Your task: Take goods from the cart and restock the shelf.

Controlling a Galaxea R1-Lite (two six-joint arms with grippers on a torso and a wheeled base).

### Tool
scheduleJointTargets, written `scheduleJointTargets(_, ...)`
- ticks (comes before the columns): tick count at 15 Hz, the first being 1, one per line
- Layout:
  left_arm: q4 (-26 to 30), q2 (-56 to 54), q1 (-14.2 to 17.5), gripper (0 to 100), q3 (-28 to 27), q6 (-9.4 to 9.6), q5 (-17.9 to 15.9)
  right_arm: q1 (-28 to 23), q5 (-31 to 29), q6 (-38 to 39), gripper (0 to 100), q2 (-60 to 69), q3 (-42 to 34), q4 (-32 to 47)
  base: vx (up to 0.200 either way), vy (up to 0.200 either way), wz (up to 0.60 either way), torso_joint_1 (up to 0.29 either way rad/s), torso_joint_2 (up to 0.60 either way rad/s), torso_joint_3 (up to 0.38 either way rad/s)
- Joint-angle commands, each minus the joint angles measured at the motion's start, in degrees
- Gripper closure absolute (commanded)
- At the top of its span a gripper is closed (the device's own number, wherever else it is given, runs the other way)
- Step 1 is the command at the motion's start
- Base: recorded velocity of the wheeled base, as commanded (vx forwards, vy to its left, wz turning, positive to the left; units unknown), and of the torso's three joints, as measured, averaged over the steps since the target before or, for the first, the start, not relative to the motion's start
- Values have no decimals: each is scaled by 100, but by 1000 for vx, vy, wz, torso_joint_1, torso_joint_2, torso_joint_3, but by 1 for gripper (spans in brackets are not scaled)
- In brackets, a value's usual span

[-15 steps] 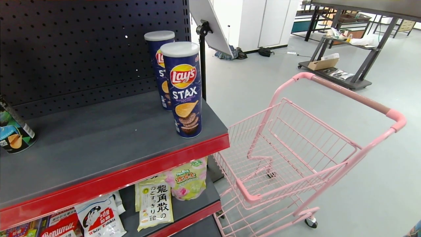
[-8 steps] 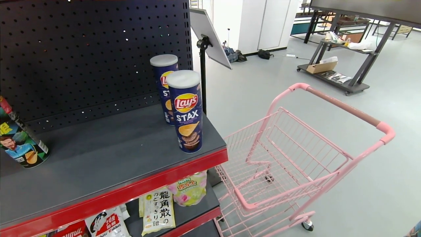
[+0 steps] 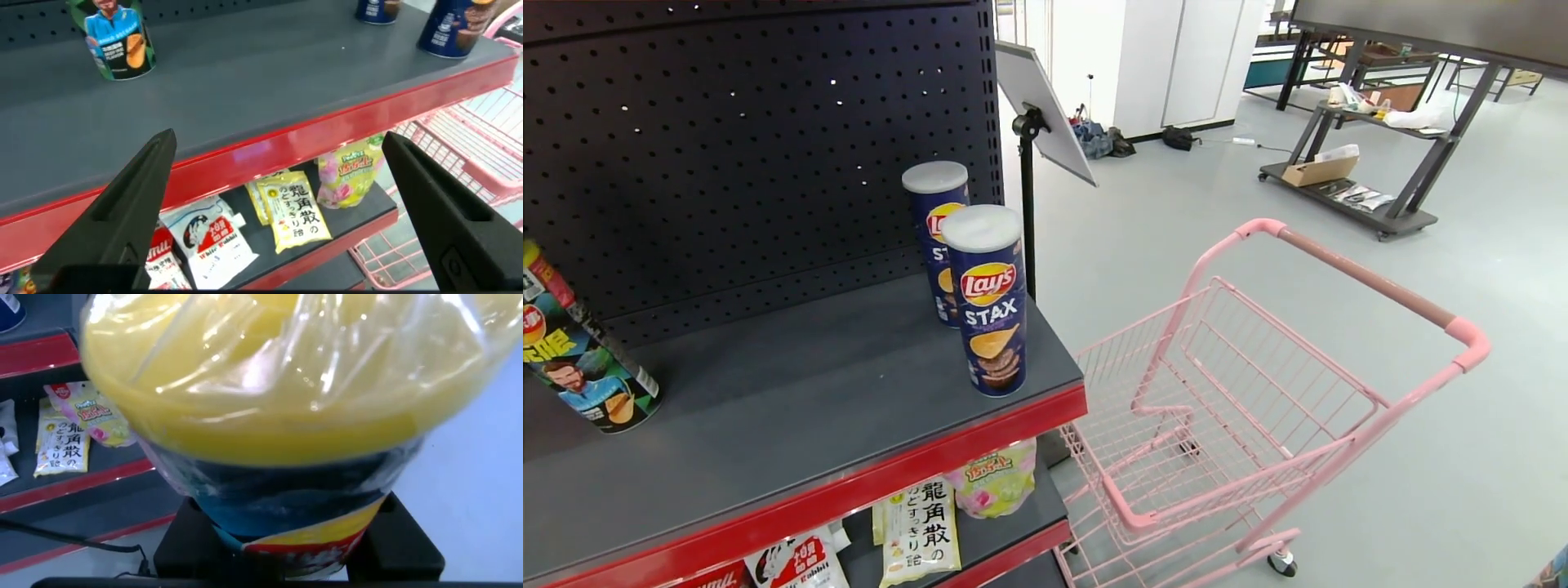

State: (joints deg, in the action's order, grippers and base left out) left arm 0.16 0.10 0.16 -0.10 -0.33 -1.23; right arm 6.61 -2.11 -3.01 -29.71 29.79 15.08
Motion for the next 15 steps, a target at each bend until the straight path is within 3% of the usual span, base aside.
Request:
scheduleJointTargets(1, 2, -1, 2, 0, 1, -2, 0, 7, 0, -7, 100, -17, 0, 4, 0, 0, 600, 7, -17, -17)
scheduleJointTargets(9, 2, 8, 2, 0, 1, -2, 0, 7, 18, -94, 100, 53, -88, -40, 0, 0, 600, 5, 0, -1)
scheduleJointTargets(12, 2, 8, 2, 0, 1, -2, 0, 42, 61, -138, 100, 580, -387, -40, 0, 0, 0, 0, 0, 0)
scheduleJointTargets(15, 2, -1, 2, 0, 1, -2, 0, 113, 61, -165, 100, 1204, -791, -31, 0, 200, 0, -4, 1, 1)
